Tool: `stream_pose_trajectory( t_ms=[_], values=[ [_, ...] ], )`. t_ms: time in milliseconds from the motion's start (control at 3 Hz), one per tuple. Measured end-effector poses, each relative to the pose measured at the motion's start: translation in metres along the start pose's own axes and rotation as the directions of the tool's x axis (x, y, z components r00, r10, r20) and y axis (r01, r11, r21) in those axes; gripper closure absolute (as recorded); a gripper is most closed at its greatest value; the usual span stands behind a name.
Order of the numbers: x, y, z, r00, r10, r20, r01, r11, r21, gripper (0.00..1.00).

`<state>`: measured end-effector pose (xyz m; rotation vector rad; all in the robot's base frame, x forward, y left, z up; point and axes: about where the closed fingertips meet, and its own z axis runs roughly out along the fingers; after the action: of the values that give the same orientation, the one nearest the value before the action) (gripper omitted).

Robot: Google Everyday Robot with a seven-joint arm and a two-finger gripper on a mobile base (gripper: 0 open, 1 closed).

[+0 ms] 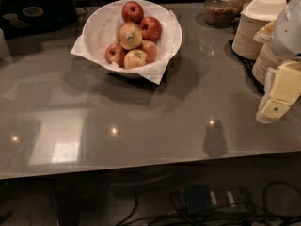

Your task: Pick apple from white bowl

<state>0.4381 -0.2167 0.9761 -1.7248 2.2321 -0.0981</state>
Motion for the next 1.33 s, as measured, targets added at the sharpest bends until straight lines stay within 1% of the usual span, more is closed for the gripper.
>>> stream_pose_trajectory(
  t_ms=[333,667,1000,1333],
  values=[
    [0.0,0.0,0.0,1.0,0.0,0.001,0.0,1.0,0.0,0.0],
    [-0.012,-0.009,0.002,0.998,0.015,0.062,-0.016,0.9997,0.017,0.0],
    [-0.029,-0.022,0.006,0.99,0.041,0.133,-0.046,0.9984,0.034,0.0],
    [-0.067,-0.054,0.013,0.964,0.094,0.249,-0.115,0.9908,0.071,0.0]
  ],
)
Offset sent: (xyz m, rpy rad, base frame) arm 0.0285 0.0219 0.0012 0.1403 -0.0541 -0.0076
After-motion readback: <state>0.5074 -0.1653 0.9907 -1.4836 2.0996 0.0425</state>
